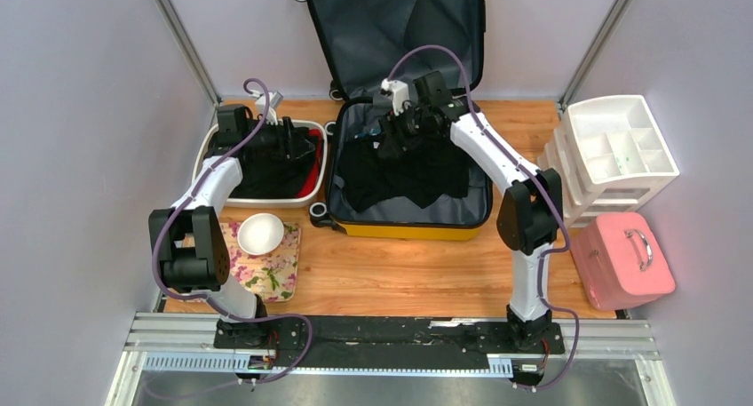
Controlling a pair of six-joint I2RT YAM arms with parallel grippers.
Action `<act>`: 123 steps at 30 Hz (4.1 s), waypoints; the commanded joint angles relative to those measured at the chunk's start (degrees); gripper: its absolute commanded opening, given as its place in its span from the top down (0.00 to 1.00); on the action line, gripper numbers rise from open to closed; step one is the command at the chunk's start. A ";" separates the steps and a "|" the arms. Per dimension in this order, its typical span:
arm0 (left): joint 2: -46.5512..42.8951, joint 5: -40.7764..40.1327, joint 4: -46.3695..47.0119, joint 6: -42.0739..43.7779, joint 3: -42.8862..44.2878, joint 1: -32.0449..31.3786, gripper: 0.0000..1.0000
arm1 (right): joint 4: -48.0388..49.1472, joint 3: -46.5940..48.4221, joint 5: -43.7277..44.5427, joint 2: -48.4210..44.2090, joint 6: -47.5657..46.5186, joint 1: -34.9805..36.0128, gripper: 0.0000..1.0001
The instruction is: Open, take out, and arrange the luggage
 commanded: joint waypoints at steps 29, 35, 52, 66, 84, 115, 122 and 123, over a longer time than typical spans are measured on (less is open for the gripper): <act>1.87 -4.08 9.56 -11.67 0.95 -6.12 0.34 | 6.40 10.16 12.98 6.73 5.77 3.85 1.00; 5.91 -3.97 23.71 -35.14 -0.10 -9.20 0.19 | 7.81 4.71 5.23 0.39 6.92 2.26 1.00; 19.62 -16.29 19.86 -58.45 9.39 -20.36 0.16 | 9.30 1.45 3.12 -0.93 7.88 2.17 1.00; 22.27 -9.88 39.55 -64.27 5.52 -22.38 0.71 | 9.57 1.28 -1.71 -1.72 7.97 3.05 1.00; 7.24 1.11 -16.69 -18.83 11.67 -5.70 1.00 | 8.34 -1.62 -1.64 -8.22 7.10 -3.36 0.19; 27.46 -18.64 -50.65 26.55 47.63 22.96 0.20 | 1.57 -0.75 1.62 -7.17 0.51 -3.98 0.18; 22.01 -29.90 -40.62 20.83 48.94 23.32 0.16 | -2.64 -1.19 5.39 -4.98 -5.64 -3.63 0.21; 20.35 -30.78 -39.30 19.52 48.94 23.32 0.16 | -3.35 -0.23 6.96 -3.49 -6.17 -3.37 0.21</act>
